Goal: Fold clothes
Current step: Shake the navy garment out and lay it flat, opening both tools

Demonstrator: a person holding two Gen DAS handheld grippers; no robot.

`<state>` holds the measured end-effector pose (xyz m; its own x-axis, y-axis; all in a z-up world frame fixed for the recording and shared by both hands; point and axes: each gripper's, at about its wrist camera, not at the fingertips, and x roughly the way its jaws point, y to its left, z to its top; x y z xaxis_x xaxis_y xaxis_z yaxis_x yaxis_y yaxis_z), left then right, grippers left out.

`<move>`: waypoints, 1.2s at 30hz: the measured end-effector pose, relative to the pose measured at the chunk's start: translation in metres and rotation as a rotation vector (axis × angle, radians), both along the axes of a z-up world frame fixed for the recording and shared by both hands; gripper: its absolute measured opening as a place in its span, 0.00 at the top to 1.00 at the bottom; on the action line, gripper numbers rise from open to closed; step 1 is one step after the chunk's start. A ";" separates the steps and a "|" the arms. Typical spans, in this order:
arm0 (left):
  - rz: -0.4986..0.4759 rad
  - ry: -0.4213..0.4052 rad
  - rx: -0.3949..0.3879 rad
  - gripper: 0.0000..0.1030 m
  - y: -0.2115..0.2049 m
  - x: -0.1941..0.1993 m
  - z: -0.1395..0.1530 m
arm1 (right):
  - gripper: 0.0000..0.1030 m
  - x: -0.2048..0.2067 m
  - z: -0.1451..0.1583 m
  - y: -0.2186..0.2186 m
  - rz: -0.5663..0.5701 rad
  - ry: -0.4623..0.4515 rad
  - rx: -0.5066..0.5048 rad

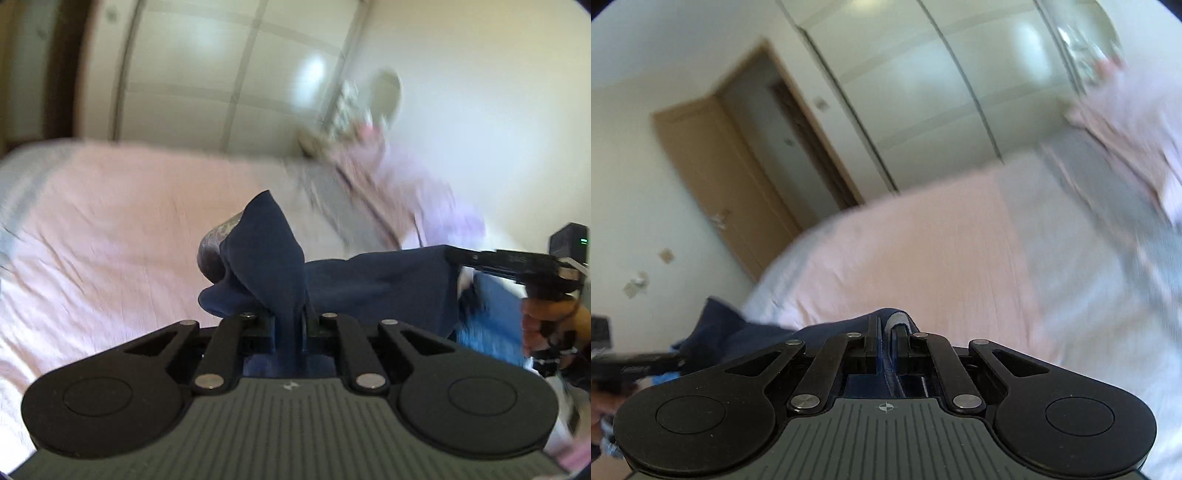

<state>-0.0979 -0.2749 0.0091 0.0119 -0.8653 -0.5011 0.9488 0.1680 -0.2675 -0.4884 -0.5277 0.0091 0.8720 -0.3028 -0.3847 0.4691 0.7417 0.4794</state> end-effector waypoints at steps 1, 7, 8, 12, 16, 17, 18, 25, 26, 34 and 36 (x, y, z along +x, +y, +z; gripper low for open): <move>0.039 -0.004 -0.026 0.92 0.007 -0.021 0.011 | 0.97 -0.006 0.013 -0.014 0.035 -0.029 -0.017; 0.208 -0.035 -0.139 0.93 0.057 -0.110 0.073 | 0.97 -0.030 0.120 -0.055 0.243 -0.108 -0.232; 0.234 -0.040 -0.156 0.92 0.065 -0.124 0.084 | 0.97 -0.032 0.142 -0.056 0.272 -0.121 -0.278; 0.347 -0.060 -0.219 0.92 0.097 -0.169 0.118 | 0.97 -0.005 0.204 -0.044 0.401 -0.182 -0.434; 0.497 -0.057 -0.208 0.89 0.117 -0.165 0.109 | 0.97 0.073 0.223 -0.012 0.559 -0.157 -0.537; 0.543 -0.032 -0.188 0.86 0.121 -0.158 0.097 | 0.97 0.098 0.221 -0.002 0.601 -0.141 -0.552; 0.573 -0.014 -0.154 0.86 0.125 -0.150 0.080 | 0.97 0.132 0.205 0.014 0.642 -0.106 -0.554; 0.688 0.145 0.238 0.73 0.161 -0.075 -0.095 | 0.39 0.306 0.017 0.128 0.832 0.217 -0.460; 0.687 0.178 0.267 0.71 0.172 -0.064 -0.117 | 0.39 0.309 -0.010 0.139 0.831 0.234 -0.427; 0.434 0.224 0.419 0.62 0.190 0.038 -0.205 | 0.39 0.264 -0.184 0.107 0.455 0.545 -0.140; 0.384 0.201 0.423 0.60 0.194 0.055 -0.208 | 0.39 0.217 -0.195 0.097 0.339 0.584 -0.088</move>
